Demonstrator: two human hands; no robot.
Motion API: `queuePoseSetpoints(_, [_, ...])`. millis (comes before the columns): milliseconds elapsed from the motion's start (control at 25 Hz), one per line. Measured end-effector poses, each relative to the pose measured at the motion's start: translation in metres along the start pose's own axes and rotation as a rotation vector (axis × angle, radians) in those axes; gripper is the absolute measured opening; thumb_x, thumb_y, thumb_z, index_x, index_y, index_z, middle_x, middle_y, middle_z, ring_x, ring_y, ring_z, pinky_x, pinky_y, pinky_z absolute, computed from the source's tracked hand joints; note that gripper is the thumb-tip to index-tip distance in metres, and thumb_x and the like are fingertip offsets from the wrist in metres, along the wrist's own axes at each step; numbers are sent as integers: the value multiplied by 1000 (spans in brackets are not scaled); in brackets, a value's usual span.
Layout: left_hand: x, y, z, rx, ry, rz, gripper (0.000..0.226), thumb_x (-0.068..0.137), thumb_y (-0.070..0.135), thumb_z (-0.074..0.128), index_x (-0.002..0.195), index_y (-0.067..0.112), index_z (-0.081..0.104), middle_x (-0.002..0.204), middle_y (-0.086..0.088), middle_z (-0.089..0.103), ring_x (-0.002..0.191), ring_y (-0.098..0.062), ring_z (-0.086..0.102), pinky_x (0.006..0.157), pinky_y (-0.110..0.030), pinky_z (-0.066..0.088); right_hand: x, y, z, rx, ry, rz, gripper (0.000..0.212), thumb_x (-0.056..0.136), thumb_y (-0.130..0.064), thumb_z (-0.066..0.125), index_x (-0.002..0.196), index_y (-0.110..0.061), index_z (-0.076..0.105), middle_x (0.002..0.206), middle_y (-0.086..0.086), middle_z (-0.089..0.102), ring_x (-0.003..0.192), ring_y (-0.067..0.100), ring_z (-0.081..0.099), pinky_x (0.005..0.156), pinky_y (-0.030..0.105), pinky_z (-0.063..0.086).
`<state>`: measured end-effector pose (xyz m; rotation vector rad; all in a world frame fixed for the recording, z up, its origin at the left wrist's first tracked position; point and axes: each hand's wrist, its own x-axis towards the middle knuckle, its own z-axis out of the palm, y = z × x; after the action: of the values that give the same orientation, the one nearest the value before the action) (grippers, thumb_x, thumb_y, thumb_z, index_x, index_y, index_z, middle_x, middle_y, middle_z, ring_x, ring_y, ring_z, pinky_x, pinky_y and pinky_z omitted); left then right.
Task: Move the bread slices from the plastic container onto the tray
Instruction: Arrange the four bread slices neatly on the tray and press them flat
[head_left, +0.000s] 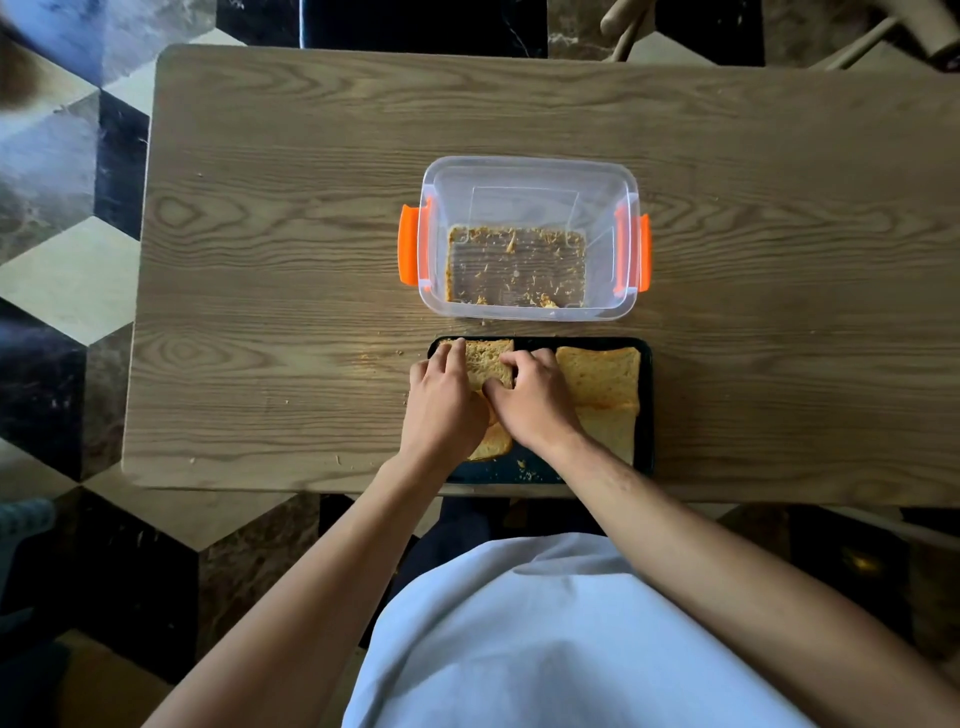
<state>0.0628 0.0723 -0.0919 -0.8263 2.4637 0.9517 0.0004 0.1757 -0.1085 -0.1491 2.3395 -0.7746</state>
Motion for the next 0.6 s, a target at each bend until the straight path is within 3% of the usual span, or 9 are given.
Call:
queuePoseSetpoints(320, [3, 0, 3, 9, -12, 0, 69, 84, 8, 49, 151, 6, 33, 157, -20, 32, 136, -44, 29, 115, -47, 25, 7, -5, 0, 8, -3, 17, 46, 85, -35, 63, 126, -14, 62, 127, 8, 52, 116, 21, 52, 89, 20, 35])
queuePoseSetpoints(480, [-8, -9, -1, -77, 89, 12, 60, 81, 3, 52, 141, 5, 47, 142, -19, 47, 129, -37, 39, 110, -41, 32, -5, 3, -5, 34, 46, -43, 37, 86, -30, 66, 120, -15, 64, 119, 5, 53, 101, 19, 58, 81, 22, 45])
queuePoseSetpoints(600, [-22, -26, -4, -204, 221, -125, 45, 84, 8, 57, 129, 9, 59, 123, -11, 57, 113, -27, 54, 98, -35, 43, -19, 16, -13, 31, 80, -70, 28, 85, -21, 66, 112, -17, 66, 109, 2, 58, 87, 16, 62, 70, 21, 46])
